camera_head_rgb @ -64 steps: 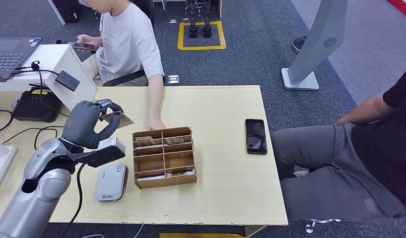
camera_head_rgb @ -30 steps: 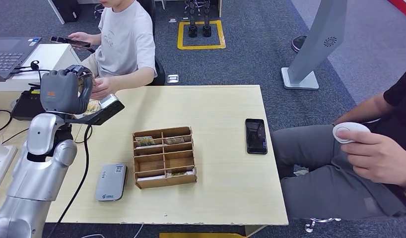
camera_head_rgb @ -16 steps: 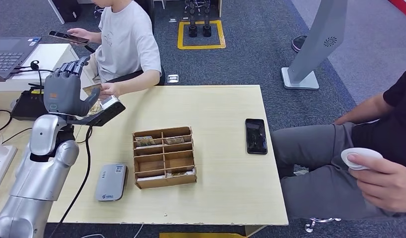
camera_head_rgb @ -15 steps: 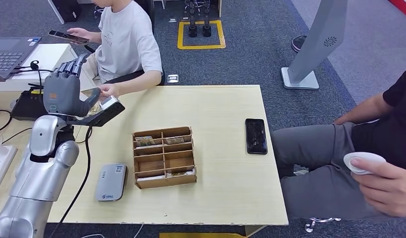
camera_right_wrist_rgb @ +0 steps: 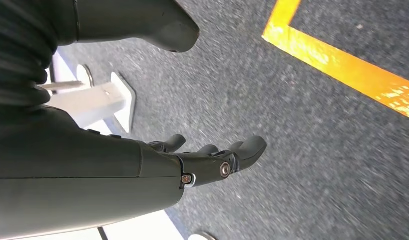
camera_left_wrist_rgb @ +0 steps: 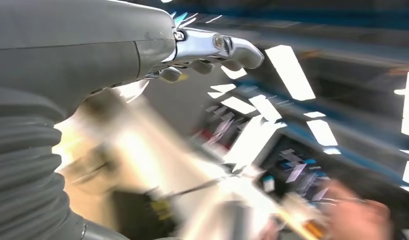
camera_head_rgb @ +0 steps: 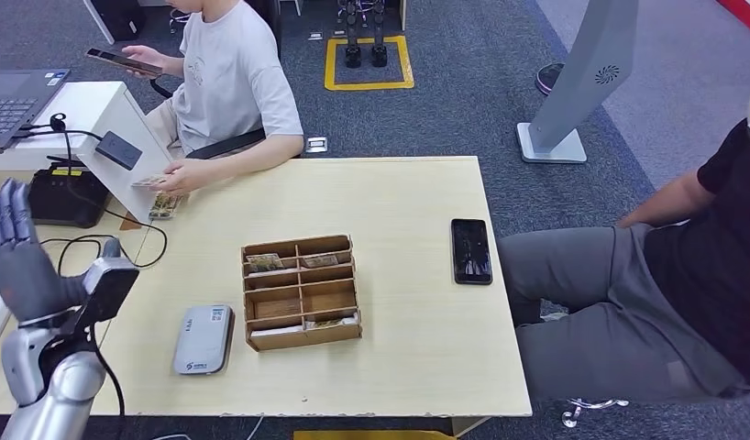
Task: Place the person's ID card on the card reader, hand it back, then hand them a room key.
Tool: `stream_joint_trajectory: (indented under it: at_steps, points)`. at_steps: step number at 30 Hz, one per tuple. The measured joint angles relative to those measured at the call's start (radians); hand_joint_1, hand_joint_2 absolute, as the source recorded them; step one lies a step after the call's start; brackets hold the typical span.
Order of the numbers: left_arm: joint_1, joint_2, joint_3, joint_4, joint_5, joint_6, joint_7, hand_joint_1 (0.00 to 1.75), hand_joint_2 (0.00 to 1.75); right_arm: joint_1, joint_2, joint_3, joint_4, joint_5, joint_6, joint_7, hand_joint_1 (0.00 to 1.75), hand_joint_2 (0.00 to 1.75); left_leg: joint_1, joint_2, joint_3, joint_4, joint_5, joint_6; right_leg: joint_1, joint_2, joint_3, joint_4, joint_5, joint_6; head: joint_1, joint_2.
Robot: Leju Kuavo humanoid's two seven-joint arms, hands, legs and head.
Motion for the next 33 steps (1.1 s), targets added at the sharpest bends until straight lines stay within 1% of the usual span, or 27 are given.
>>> stream_joint_trajectory:
  at_steps: [2,3,5,6,8,10,12,13,15,17,18,20,21,23,25,28,33]
  points:
    - [0.103,-0.041,0.103,-0.04,0.136,-0.013,-0.074,0.0,1.75,0.011,0.002,-0.007,0.004,-0.005,-0.006,-0.001,0.0,1.75,0.0,0.0,-0.001,0.0,-0.001,0.0,0.0,0.0,0.0,0.0,-0.001,0.0,0.0,0.0]
    - [0.142,-0.067,0.167,-0.052,0.215,-0.038,-0.106,0.0,1.75,0.016,0.002,-0.011,0.006,-0.006,-0.007,0.003,0.0,1.75,0.0,-0.001,-0.001,0.0,-0.001,0.0,0.0,-0.001,0.0,0.0,-0.001,0.001,0.0,0.0]
    - [0.188,-0.127,0.316,-0.061,0.373,-0.116,-0.142,0.0,1.75,0.022,0.003,-0.017,0.009,-0.006,-0.007,0.015,0.0,1.75,0.0,-0.001,-0.002,0.0,-0.001,0.0,0.0,-0.001,0.0,-0.001,-0.002,0.001,0.001,0.0]
    - [0.199,-0.159,0.398,-0.059,0.447,-0.164,-0.145,0.0,1.75,0.025,0.003,-0.019,0.01,-0.004,-0.007,0.02,0.0,1.75,0.0,-0.001,-0.002,0.0,-0.002,0.0,0.0,-0.001,0.0,-0.001,-0.002,0.001,0.001,0.0]
    - [0.199,-0.226,0.59,-0.039,0.532,-0.258,-0.152,0.0,1.75,0.029,0.004,-0.022,0.012,0.003,-0.005,0.025,0.0,1.75,0.001,0.0,-0.001,0.0,-0.002,0.0,0.0,-0.001,0.0,-0.001,-0.002,0.001,0.001,0.0]
    - [0.19,-0.292,0.797,0.001,0.536,-0.33,-0.177,0.0,1.75,0.033,0.004,-0.022,0.014,0.008,-0.002,0.026,0.0,1.75,0.0,0.0,0.0,0.0,-0.002,0.0,0.0,0.0,0.0,-0.001,-0.002,0.001,0.0,0.0]
    - [0.18,-0.347,0.957,0.033,0.512,-0.365,-0.182,0.0,1.75,0.034,0.005,-0.022,0.014,0.012,0.003,0.027,0.0,1.75,0.0,-0.003,0.0,0.0,-0.002,0.0,0.0,-0.003,0.001,-0.001,-0.002,0.001,0.0,0.0]
    - [0.172,-0.369,1.016,0.047,0.493,-0.36,-0.153,0.0,1.75,0.033,0.006,-0.022,0.014,0.015,0.006,0.028,0.0,1.75,0.0,-0.004,-0.001,0.0,-0.002,0.0,0.0,-0.005,0.001,-0.001,-0.002,0.002,0.0,0.0]
    - [0.151,-0.408,1.118,0.1,0.436,-0.311,-0.05,0.0,1.75,0.028,0.006,-0.022,0.015,0.025,0.014,0.032,0.0,1.75,-0.001,-0.006,-0.001,0.0,-0.002,0.001,0.0,-0.007,0.003,-0.001,-0.002,0.002,0.0,0.0]
    - [0.132,-0.44,1.207,0.21,0.35,-0.214,0.042,0.0,1.75,0.021,0.006,-0.022,0.015,0.033,0.023,0.034,0.0,1.75,-0.002,-0.006,0.001,0.0,-0.002,0.001,-0.001,-0.007,0.003,-0.001,-0.002,0.002,0.0,0.0]
    - [0.125,-0.452,1.243,0.288,0.297,-0.155,0.065,0.0,1.75,0.017,0.006,-0.022,0.015,0.034,0.026,0.034,0.0,1.75,-0.002,-0.006,0.001,0.0,-0.002,0.001,-0.001,-0.007,0.003,-0.001,-0.002,0.002,-0.001,0.0]
    - [0.116,-0.47,1.288,0.472,0.157,-0.048,0.101,0.0,1.75,0.008,0.008,-0.022,0.014,0.032,0.026,0.036,0.0,1.75,-0.002,-0.007,0.001,0.0,-0.001,0.002,-0.002,-0.008,0.003,-0.002,-0.002,0.003,0.0,0.0]
    - [0.113,-0.477,1.296,0.562,0.074,-0.018,0.124,0.0,1.75,0.002,0.01,-0.022,0.014,0.028,0.022,0.037,0.0,1.75,-0.003,-0.008,0.001,0.001,-0.001,0.003,-0.002,-0.009,0.003,-0.002,-0.002,0.003,0.0,0.0]
    - [0.1,-0.489,1.294,0.732,-0.085,0.002,0.168,0.0,1.75,-0.004,0.014,-0.022,0.014,0.022,0.011,0.037,0.0,1.75,-0.003,-0.009,0.001,0.001,-0.001,0.004,-0.002,-0.011,0.003,-0.002,-0.002,0.003,0.001,0.0]
    - [0.086,-0.498,1.27,0.868,-0.178,-0.004,0.173,0.0,1.75,-0.005,0.017,-0.022,0.013,0.011,0.006,0.036,0.0,1.75,-0.003,-0.009,0.001,0.001,-0.001,0.004,-0.002,-0.011,0.005,-0.002,-0.002,0.003,0.001,0.0]
    - [0.077,-0.503,1.206,1.0,-0.196,-0.031,0.161,0.0,1.75,0.004,0.017,-0.019,0.008,-0.034,0.011,0.034,0.0,1.75,-0.003,-0.008,0.002,0.001,-0.002,0.004,-0.002,-0.01,0.006,-0.002,-0.002,0.004,0.001,0.0]
    - [0.08,-0.493,1.111,1.091,-0.131,-0.085,0.16,0.0,1.75,0.019,0.015,-0.008,-0.005,-0.125,0.029,0.038,0.0,1.75,-0.002,-0.009,0.002,0.002,-0.002,0.004,-0.002,-0.01,0.006,-0.002,-0.002,0.003,0.001,0.0]
